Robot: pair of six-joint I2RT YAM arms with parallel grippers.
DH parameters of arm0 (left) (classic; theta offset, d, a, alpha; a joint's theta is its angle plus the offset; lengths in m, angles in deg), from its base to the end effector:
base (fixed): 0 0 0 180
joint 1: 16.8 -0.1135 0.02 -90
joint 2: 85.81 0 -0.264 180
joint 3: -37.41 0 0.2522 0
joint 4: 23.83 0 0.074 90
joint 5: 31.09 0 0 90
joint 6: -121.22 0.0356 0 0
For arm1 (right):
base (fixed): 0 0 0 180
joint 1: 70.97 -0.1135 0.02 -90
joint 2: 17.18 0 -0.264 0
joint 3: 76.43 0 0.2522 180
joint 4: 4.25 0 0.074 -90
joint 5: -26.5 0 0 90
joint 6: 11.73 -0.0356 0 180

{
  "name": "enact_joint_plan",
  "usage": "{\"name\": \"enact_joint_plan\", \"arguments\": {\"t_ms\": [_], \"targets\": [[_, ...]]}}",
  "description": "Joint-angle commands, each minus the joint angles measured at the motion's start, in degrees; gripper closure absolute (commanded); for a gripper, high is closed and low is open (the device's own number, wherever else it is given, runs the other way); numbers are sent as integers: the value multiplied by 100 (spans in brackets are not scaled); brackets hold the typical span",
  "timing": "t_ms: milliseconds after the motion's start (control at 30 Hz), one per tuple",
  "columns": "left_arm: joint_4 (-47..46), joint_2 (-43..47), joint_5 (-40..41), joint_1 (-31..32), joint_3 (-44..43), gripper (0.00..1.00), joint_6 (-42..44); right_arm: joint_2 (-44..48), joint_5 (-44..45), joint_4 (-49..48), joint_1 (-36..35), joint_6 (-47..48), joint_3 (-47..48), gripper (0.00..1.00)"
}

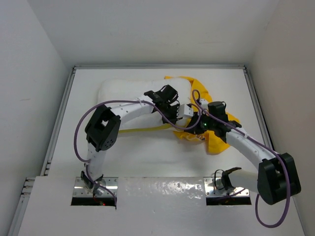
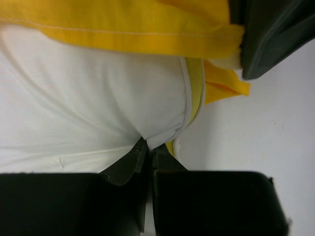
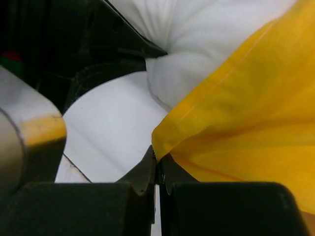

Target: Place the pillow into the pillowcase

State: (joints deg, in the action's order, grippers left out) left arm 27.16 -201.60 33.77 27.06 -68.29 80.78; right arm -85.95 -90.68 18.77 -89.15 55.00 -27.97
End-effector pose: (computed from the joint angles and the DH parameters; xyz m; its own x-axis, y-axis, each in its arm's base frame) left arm 0.3028 -0.3120 0.2140 0.1808 0.7818 -0.5967 0.9833 -0.1305 0.1268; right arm 0.2208 0.0896 0.1995 -0.8333 0.0963 -0.5444 -0.2874 0.7658 0.5753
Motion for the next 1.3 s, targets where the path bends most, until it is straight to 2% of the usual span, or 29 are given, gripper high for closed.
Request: {"name": "enact_joint_plan", "arguments": {"t_ms": [0,33,67,100,133,167,233,267,400,433,467,500,533,567,600,633,700,733,767,800,833,867,900,967,1100,1267], "targets": [[-253,-216,-1350,132,-333,100,-236,233,-500,-741,-345,-301,-5,98],[-147,-234,-1648,141,-325,100,-202,215,-360,-628,-319,-327,-24,87],[150,-251,-2139,123,-281,99,-140,163,-297,-287,-188,-336,-16,70],[309,-260,-2318,114,-246,88,-87,136,-314,-84,-82,-328,45,35],[502,-260,-2476,62,-219,69,61,136,-340,144,32,-310,72,28],[878,-251,-2669,18,-175,36,141,258,-349,442,277,-310,72,21],[1188,-199,-2837,-192,-158,13,325,513,-149,655,463,-310,37,1],[1338,-146,-2934,-280,-184,1,309,758,-52,796,551,-293,72,1],[1760,-41,-2961,-536,-736,0,343,901,467,1078,596,-363,667,1],[1892,-40,-2891,-588,-1112,0,352,831,651,1174,613,-398,861,16],[1884,-23,-2838,-632,-1324,0,335,735,713,1236,622,-415,1107,35],[1788,-5,-2794,-772,-1535,0,213,464,792,1306,648,-433,1631,57],[1570,12,-2768,-860,-1859,0,-336,305,941,1402,675,-477,1889,78],[1037,-14,-2681,-966,-2045,0,-716,129,1308,1621,701,-494,2414,100],[744,-75,-2532,-1141,-2238,0,-1198,-256,1512,1745,701,-495,2689,100],[132,-180,-1991,-1203,-2467,6,-2125,-451,1949,1929,710,-486,3109,100],[-259,-303,-1408,-1257,-2617,23,-2590,-994,2408,1948,719,-555,3437,100],[-452,-496,-1031,-1257,-2775,47,-2574,-1207,2619,1931,745,-582,3595,96],[-558,-602,-845,-1265,-2855,60,-2592,-1417,2943,1931,754,-591,3979,79],[-838,-820,-390,-1257,-2986,71,-2731,-1889,3164,1983,763,-635,4201,70],[-988,-953,-194,-1257,-3031,70,-2776,-2129,3384,1984,771,-661,4403,60],[-1138,-1076,-36,-1265,-3075,64,-2802,-2358,3812,1975,772,-688,4797,50],[-1392,-1339,149,-1309,-3223,42,-2916,-2586,3991,1949,772,-775,5010,41],[-1595,-1630,168,-1405,-3426,23,-3222,-3281,4315,1896,772,-828,5572,40],[-2516,-2219,535,-1555,-3638,15,-3795,-4545,4510,1825,780,-934,6555,43],[-3002,-2606,529,-1608,-3708,13,-3718,-5338,4924,1799,780,-1250,7086,52]]}}
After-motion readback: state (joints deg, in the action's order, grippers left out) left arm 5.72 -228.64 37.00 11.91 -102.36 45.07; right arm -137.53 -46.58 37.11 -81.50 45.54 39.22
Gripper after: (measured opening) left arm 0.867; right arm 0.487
